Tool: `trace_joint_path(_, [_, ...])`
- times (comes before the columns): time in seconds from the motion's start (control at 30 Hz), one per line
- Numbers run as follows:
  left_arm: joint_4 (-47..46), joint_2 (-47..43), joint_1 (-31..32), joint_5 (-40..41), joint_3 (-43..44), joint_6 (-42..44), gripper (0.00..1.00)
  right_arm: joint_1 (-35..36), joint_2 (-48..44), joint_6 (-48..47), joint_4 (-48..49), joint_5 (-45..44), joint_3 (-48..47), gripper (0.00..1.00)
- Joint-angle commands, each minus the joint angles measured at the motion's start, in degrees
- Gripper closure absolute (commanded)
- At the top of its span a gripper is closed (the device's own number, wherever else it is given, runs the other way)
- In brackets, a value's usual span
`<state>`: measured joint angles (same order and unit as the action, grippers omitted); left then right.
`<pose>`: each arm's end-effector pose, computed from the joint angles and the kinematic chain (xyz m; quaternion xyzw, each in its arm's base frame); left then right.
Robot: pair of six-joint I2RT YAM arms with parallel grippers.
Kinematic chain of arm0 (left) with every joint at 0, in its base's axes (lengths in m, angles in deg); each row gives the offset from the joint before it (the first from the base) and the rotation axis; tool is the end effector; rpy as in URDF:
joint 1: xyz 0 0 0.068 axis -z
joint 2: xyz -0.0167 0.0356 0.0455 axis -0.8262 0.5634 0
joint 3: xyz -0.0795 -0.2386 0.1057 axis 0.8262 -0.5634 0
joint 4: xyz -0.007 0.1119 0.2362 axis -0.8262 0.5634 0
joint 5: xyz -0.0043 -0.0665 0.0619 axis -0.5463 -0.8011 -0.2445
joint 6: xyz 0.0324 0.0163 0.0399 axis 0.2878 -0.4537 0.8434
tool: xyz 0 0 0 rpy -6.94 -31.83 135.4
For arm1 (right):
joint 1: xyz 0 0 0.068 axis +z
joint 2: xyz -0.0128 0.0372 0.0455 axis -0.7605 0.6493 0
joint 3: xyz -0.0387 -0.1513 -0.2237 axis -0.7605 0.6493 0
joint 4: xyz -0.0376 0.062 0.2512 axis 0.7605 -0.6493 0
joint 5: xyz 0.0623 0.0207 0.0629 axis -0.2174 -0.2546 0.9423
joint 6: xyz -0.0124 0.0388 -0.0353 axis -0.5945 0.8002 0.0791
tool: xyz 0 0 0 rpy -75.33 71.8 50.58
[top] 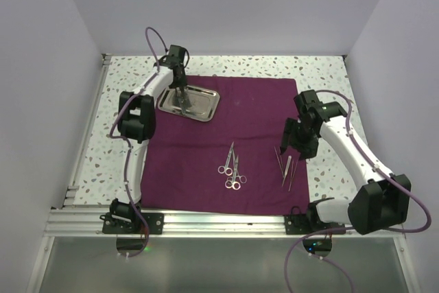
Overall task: Open and lay out the surgical kit
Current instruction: Pick up the medical item from the container.
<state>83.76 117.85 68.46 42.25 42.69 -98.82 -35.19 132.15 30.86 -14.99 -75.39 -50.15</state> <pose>0.5286 -0.1116 0.1641 -0.1332 0.9384 0.0026 0.3187 0.2169 0.0560 0.2730 0.1541 0.9819 0.0509 0.0973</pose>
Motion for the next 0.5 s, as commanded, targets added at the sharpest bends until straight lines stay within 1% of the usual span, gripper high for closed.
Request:
trace_joint_path(0.0, [-0.42, 1.46, -0.71, 1.37, -0.44, 0.52, 0.64, -0.09, 1.52, -0.72, 1.11, -0.86, -3.13, 0.33])
trace_joint_path(0.1, [0.02, 3.04, -1.06, 1.2, 0.08, 0.52, 0.71, -0.18, 2.92, -1.42, 1.37, -0.86, -4.1, 0.33])
trace_joint_path(0.13, [0.11, 3.48, -1.24, 1.11, 0.26, 0.52, 0.77, -0.18, 3.19, -1.86, 1.46, -0.86, -4.36, 0.33])
trace_joint_path(0.17, [0.2, 3.83, -1.33, 1.11, 0.35, 0.52, 0.8, -0.18, 3.54, -2.12, 1.37, -0.86, -4.89, 0.33])
trace_joint_path(0.2, [0.28, 4.53, -1.5, 1.02, 0.87, 0.52, 0.86, -0.26, 4.07, -2.3, 1.37, -0.86, -5.16, 0.33])
trace_joint_path(0.27, [0.29, 5.06, -1.68, 0.76, 1.4, 0.52, 0.93, -0.44, 4.6, -2.92, 1.37, -0.86, -5.68, 0.33])
trace_joint_path(0.3, [0.37, 5.68, -1.77, 0.67, 2.19, 0.6, 0.99, -0.44, 4.86, -3.18, 1.37, -0.86, -5.86, 0.33])
trace_joint_path(0.33, [0.37, 5.77, -1.94, -0.02, 2.63, 0.69, 1.0, -0.44, 5.3, -3.53, 1.46, -0.86, -5.95, 0.33])
trace_joint_path(0.47, [0.03, 4.63, -2.12, -2.49, 4.22, 1.04, 1.0, -0.7, 5.92, -4.15, 1.72, -0.69, -6.3, 0.33])
